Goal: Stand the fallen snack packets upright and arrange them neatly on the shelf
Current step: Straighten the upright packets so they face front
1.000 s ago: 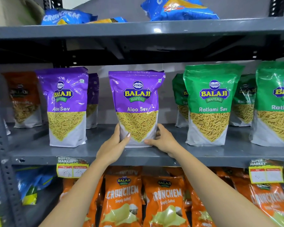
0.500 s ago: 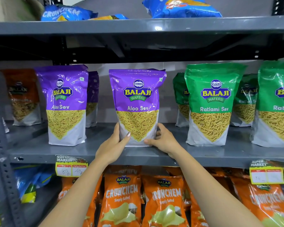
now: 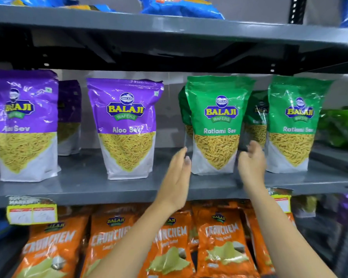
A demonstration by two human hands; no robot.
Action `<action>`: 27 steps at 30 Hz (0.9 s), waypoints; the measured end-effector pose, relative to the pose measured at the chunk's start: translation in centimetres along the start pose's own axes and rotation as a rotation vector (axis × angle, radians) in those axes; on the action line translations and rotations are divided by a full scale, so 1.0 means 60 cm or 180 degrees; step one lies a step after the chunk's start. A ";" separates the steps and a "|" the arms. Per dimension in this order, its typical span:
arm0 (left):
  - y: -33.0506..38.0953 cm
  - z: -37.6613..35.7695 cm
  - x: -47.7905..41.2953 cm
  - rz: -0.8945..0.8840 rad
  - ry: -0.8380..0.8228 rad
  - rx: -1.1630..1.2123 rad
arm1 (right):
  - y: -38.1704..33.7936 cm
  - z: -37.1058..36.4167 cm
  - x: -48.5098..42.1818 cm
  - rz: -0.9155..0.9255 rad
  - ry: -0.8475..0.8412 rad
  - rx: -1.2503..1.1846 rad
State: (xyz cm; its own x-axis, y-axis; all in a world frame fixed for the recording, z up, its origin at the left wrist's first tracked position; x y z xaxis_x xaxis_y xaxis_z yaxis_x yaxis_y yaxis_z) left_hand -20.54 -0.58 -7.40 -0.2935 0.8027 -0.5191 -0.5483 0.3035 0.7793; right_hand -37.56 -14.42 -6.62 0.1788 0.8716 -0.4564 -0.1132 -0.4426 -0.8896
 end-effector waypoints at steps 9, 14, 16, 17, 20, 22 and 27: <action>0.034 -0.077 -0.024 0.1502 -0.0671 -0.1149 | 0.111 -0.038 -0.066 -0.0067 -0.1698 0.0614; 0.046 -0.086 -0.032 0.1472 -0.0849 -0.1603 | 0.111 -0.042 -0.056 0.0036 -0.1753 0.0597; 0.035 -0.092 -0.036 0.1402 -0.0840 -0.1758 | 0.129 -0.047 -0.067 0.0048 -0.1765 0.0604; 0.029 -0.095 -0.038 0.1368 -0.0816 -0.1864 | 0.133 -0.050 -0.069 0.0050 -0.1788 0.0554; 0.020 -0.100 -0.038 0.1204 -0.0649 -0.1996 | 0.089 -0.033 -0.041 0.0076 -0.1808 0.0468; 0.013 -0.098 -0.038 0.1123 -0.0488 -0.1913 | 0.064 -0.016 -0.030 0.0070 -0.1688 0.0450; 0.051 -0.038 -0.077 -0.0058 0.1040 -0.2353 | -0.035 0.028 -0.039 0.1365 -0.0448 0.0921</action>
State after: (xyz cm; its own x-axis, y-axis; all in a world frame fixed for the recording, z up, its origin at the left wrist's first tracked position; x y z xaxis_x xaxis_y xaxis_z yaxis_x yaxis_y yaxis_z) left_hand -22.67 -4.50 -3.41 -0.4309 0.5756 -0.6950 -0.8977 -0.1946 0.3954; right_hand -39.40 -15.18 -3.64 -0.0732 0.6539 -0.7530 -0.4158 -0.7063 -0.5729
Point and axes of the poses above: each hand's wrist, its own x-axis away from the middle knuckle, its own z-axis out of the back of the hand, y = z × x, the point moved 4 cm from there along -x, towards the middle knuckle, and after that the axes turned 3 degrees about z, right-handed, at the moved point
